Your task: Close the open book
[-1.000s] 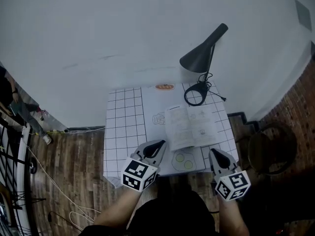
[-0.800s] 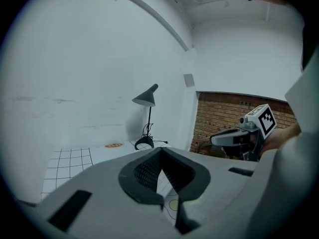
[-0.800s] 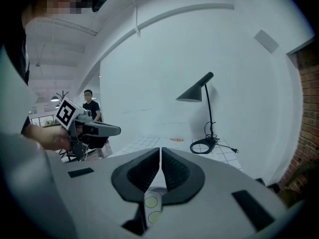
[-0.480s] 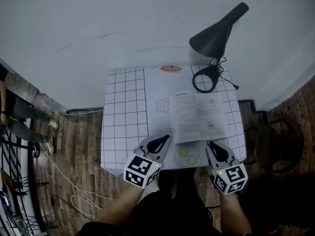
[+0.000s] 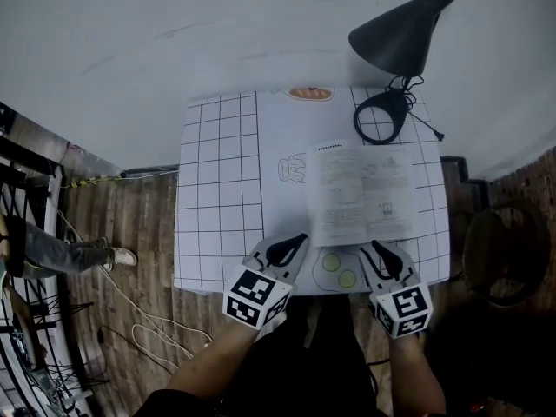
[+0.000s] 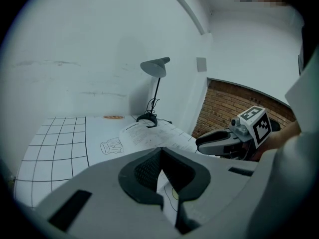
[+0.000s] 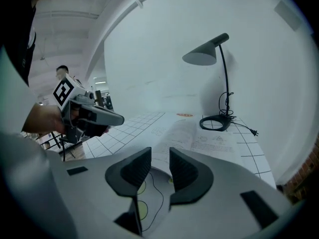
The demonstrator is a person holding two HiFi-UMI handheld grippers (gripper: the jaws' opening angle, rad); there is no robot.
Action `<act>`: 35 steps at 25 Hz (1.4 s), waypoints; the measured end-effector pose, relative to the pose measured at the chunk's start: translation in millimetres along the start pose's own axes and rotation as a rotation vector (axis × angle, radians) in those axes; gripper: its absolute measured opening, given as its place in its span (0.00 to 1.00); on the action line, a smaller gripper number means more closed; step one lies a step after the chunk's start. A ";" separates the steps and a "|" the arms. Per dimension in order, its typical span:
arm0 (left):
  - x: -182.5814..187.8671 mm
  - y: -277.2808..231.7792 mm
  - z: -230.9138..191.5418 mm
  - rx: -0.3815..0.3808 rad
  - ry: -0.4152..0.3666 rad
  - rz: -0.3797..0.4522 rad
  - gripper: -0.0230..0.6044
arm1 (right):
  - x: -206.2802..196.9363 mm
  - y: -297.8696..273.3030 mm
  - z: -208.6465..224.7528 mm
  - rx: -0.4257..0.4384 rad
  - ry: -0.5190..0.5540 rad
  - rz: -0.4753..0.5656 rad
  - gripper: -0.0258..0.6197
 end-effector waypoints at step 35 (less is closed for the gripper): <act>-43.6 -8.6 -25.4 0.029 0.071 -0.076 0.04 | -34.9 -69.7 6.8 -0.110 0.213 -0.105 0.32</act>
Point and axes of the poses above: the fingertips, and each gripper's own axes: y backward along the fingers, z to its right, x out of its top, the point moved 2 cm from there along y, backward along the fingers, and after that the axes turned 9 degrees about -z, right-handed, at the moved point
